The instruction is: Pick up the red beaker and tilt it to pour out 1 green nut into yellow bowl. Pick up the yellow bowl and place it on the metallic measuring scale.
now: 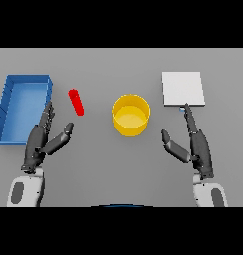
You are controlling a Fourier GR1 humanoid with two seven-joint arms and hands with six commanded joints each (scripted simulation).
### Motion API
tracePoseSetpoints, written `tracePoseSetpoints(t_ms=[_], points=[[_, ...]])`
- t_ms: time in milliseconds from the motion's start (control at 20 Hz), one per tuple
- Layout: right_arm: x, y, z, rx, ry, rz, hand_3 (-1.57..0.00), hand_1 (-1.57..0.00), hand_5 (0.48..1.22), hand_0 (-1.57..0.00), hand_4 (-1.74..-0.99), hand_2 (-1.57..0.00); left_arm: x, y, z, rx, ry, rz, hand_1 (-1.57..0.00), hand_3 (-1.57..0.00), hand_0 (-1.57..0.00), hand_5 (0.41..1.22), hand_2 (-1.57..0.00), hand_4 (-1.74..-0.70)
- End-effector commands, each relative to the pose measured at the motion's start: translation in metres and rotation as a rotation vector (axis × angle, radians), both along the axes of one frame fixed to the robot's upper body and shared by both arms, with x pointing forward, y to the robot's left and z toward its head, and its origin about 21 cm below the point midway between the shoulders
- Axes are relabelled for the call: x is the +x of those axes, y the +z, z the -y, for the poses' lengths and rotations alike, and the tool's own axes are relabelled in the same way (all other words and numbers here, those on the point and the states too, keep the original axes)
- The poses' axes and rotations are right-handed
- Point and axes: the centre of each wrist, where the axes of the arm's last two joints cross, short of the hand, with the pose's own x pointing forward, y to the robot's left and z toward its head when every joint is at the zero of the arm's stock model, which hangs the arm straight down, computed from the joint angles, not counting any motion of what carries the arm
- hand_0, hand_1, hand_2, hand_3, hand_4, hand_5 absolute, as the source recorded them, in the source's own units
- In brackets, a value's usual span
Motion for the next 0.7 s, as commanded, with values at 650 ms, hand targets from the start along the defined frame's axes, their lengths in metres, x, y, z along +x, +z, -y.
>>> tracePoseSetpoints(t_ms=[650], points=[[0.002, 0.004, 0.002, 0.058, 0.011, -0.006, 0.0, 0.0, 0.666, 0.0, -1.23, 0.0, 0.081, -0.026, 0.013, 0.043, 0.001, -0.018, 0.0, 0.0, 0.0, 0.631, 0.0, -1.16]])
